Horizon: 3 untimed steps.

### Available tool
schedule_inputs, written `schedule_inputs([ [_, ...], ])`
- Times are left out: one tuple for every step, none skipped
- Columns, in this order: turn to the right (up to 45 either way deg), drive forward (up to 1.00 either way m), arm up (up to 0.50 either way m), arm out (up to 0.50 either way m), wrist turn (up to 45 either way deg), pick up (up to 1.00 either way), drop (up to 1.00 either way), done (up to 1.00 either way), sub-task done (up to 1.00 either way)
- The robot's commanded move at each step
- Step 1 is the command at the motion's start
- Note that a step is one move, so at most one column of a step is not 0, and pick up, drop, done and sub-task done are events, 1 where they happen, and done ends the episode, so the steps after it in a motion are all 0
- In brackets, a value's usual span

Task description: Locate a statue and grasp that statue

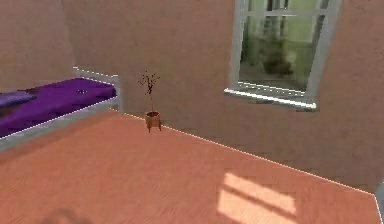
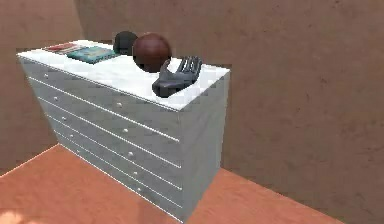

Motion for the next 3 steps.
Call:
schedule_inputs([
  [45.0, 0.0, 0.0, 0.0, 0.0, 0.0, 0.0, 0.0, 0.0],
  [24.0, 0.0, 0.0, 0.0, 0.0, 0.0, 0.0, 0.0, 0.0],
  [0.0, 0.35, 0.0, 0.0, 0.0, 0.0, 0.0, 0.0, 0.0],
])
